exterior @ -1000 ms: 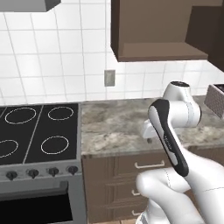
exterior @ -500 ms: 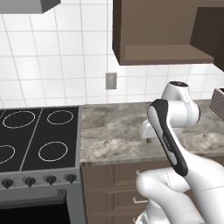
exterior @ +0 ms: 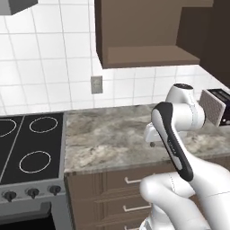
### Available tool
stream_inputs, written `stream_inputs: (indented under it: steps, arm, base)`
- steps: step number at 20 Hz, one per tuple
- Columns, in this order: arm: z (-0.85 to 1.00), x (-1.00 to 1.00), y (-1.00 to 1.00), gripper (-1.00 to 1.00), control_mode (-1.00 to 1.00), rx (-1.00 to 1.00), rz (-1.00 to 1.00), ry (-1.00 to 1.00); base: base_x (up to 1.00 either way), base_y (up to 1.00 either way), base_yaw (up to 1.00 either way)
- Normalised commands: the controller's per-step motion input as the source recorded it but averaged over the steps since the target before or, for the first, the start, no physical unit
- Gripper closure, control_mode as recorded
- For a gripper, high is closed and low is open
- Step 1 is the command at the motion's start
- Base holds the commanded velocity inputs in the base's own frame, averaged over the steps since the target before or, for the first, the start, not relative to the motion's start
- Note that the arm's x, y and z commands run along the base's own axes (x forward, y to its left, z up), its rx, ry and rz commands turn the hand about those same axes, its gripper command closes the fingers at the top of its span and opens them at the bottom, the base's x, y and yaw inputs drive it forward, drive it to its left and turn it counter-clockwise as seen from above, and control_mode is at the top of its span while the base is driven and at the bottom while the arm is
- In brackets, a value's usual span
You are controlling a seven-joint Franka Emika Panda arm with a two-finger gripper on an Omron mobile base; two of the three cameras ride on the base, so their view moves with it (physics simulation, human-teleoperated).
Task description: Open the cabinet. Pick the dish brush and place it next to the sink. Then close the cabinet.
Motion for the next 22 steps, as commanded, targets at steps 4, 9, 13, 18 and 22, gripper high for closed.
stream_inputs:
  steps: [4, 9, 13, 18, 22]
  arm:
    - [0.00, 0.00, 0.00, -1.00, 1.00, 0.00, 0.00, 0.00]
    - [0.00, 0.00, 0.00, -1.00, 1.00, 0.00, 0.00, 0.00]
    - [0.00, 0.00, 0.00, -1.00, 1.00, 0.00, 0.00, 0.00]
    - [0.00, 0.00, 0.00, -1.00, 1.00, 0.00, 0.00, 0.00]
    - [0.00, 0.00, 0.00, -1.00, 1.00, 0.00, 0.00, 0.00]
  base:
    - [0.11, 0.00, -0.20]
    - [0.21, 0.00, -0.29]
    - [0.13, 0.00, -0.25]
    - [0.54, 0.00, -0.13]
    - [0.60, 0.00, -0.02]
